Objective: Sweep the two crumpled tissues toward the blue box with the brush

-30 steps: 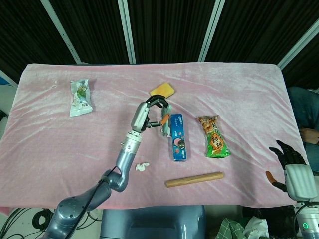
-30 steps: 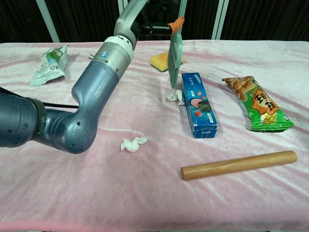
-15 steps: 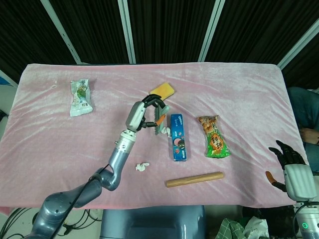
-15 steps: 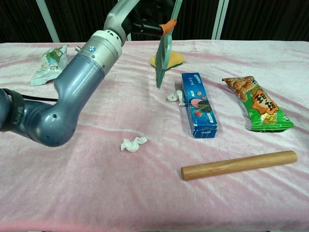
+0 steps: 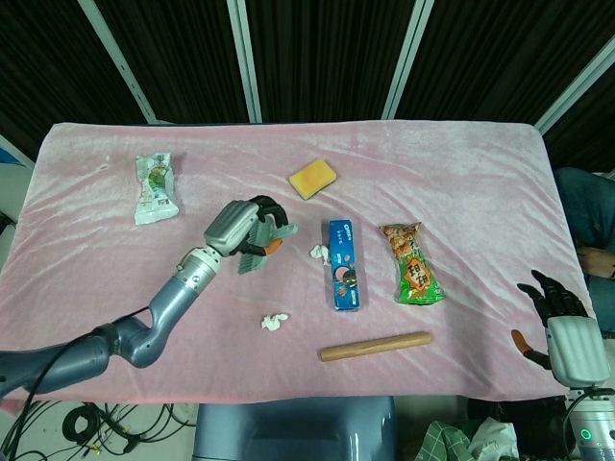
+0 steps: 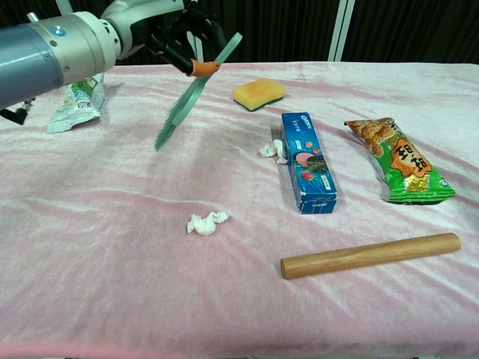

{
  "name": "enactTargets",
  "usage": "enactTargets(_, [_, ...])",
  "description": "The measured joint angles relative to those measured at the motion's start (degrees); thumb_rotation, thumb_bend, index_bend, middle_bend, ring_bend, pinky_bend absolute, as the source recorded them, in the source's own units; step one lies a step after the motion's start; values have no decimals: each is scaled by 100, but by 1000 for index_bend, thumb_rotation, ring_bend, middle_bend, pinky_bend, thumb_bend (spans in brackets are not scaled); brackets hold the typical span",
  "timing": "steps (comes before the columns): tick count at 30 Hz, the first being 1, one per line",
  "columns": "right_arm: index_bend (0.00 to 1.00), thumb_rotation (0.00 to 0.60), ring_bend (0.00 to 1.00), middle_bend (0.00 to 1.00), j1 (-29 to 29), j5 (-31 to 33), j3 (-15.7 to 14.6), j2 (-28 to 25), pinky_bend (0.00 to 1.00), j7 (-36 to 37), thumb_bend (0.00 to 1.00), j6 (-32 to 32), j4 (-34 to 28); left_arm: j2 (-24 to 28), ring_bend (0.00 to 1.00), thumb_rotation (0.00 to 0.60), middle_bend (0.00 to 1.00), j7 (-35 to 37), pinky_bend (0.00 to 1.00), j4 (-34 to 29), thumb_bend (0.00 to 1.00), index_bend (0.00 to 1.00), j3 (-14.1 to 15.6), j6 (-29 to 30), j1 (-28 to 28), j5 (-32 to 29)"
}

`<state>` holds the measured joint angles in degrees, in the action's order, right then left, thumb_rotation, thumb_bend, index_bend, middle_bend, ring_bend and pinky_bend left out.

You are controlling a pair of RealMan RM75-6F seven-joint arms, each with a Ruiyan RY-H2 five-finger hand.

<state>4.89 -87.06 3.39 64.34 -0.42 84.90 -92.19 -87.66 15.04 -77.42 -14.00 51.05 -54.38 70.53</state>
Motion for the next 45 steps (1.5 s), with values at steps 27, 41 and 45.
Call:
enactTargets(27, [240, 600, 123, 90, 6, -17, -3, -3, 192, 3, 197, -8, -10, 383, 262, 600, 618, -1987, 420, -2350, 376, 598, 341, 604, 861, -1560])
enactTargets(41, [242, 600, 123, 90, 10, -15, -1, -17, 192, 30, 197, -20, -20, -94, 262, 600, 624, -2251, 420, -2430, 376, 604, 570, 682, 906, -1121])
enactTargets(45, [242, 600, 123, 90, 10, -10, 0, -17, 192, 28, 197, -22, -22, -159, 263, 600, 624, -2351, 420, -2440, 376, 603, 583, 654, 903, -1248])
